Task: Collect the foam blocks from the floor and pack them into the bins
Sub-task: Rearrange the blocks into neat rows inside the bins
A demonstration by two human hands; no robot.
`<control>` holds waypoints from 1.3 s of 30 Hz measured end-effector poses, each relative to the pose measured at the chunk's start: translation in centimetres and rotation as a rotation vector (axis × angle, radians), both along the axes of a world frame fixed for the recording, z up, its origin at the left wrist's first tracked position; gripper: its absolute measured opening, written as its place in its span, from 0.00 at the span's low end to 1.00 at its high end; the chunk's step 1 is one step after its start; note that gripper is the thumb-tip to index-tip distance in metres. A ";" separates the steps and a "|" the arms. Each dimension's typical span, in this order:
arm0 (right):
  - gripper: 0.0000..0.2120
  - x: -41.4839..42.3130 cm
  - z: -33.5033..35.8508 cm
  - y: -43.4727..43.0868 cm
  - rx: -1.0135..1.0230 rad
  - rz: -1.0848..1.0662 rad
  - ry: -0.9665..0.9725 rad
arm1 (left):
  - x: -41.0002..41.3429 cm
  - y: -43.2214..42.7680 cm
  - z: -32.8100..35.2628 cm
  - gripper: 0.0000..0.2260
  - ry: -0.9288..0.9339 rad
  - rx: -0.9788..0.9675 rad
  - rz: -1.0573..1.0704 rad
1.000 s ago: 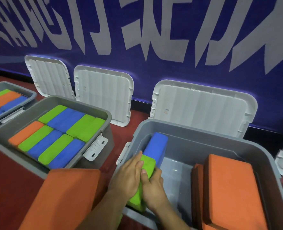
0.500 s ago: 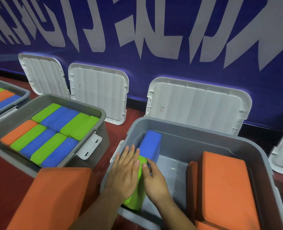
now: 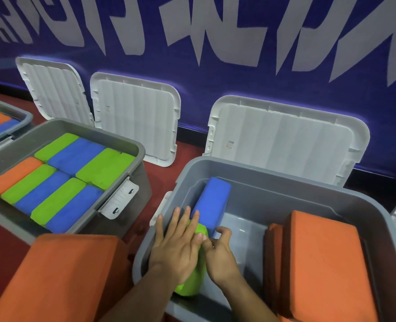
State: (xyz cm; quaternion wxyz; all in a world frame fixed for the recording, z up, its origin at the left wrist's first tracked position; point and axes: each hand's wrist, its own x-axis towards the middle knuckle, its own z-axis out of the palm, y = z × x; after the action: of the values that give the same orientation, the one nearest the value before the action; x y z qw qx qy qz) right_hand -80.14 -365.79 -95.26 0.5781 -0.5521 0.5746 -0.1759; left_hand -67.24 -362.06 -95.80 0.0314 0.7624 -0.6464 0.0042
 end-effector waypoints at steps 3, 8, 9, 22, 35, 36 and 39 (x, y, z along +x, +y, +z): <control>0.14 0.0 0.7 0.0 0.028 0.006 0.003 | -0.1 0.0 0.3 0.27 0.001 0.020 0.014; 0.18 -1.3 0.9 0.3 -0.022 0.001 0.041 | -0.7 0.5 1.0 0.28 0.041 -0.029 -0.007; 0.21 -1.7 1.0 0.0 -0.044 -0.003 0.042 | -0.6 0.3 1.1 0.27 0.051 -0.054 -0.020; 0.29 -3.5 0.5 -1.1 -0.180 0.086 0.099 | -2.0 -2.3 -0.4 0.28 0.070 -0.049 -0.102; 0.28 -15.2 4.7 -1.2 -0.475 -0.262 0.452 | -9.1 -4.7 2.7 0.33 0.207 0.031 -0.191; 0.28 -16.1 4.9 -1.2 -0.522 -0.280 0.505 | -10.8 -5.4 3.1 0.34 0.220 0.013 -0.223; 0.27 -18.9 5.6 -1.6 -0.423 -0.311 0.624 | -15.9 -7.1 3.7 0.42 0.390 0.088 -0.233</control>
State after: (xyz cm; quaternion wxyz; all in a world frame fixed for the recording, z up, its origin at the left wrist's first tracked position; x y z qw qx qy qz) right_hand -99.03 -367.41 -89.62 0.2163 -0.5923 0.7501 -0.1996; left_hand -83.13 -369.14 -92.11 0.1225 0.6696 -0.7114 -0.1751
